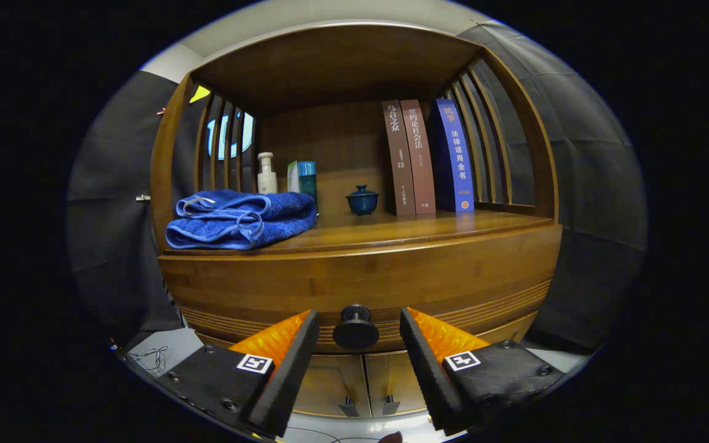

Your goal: Pull open the drawer, take out the items inside it, and place them on the countertop above the cabinet.

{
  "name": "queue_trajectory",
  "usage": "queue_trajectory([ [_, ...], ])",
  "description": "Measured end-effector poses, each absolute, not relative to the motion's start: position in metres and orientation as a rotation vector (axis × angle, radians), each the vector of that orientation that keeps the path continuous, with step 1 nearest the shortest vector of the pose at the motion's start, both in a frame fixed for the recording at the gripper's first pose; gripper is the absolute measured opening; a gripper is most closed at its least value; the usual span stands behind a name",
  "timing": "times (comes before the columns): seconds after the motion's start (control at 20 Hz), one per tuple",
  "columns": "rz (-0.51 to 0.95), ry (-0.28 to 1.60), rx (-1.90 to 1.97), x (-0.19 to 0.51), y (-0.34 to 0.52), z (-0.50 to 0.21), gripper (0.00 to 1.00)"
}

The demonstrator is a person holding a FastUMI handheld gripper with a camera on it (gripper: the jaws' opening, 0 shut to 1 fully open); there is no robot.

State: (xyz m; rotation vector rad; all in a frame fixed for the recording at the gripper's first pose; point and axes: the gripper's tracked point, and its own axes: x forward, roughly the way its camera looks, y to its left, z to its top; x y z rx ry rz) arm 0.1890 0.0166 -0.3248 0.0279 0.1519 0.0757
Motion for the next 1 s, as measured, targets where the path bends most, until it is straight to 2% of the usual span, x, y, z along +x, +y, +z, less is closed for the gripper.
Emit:
queue_trajectory([
  [0.1,0.069,0.144,-0.007,0.202,0.019,-0.335,0.82],
  [0.3,0.062,0.125,0.003,0.208,0.021,-0.336,0.53],
  [0.4,0.054,0.139,-0.029,0.209,0.022,-0.334,0.46],
  [0.45,0.05,0.154,-0.05,0.211,0.02,-0.339,0.46],
  [0.55,0.055,0.148,-0.034,0.212,0.021,-0.339,0.29],
  [0.6,0.066,0.156,-0.029,0.208,0.022,-0.337,0.28],
  [0.65,0.07,0.17,-0.031,0.208,0.021,-0.337,0.19],
  [1.0,0.063,0.203,-0.01,0.157,0.016,-0.333,0.19],
])
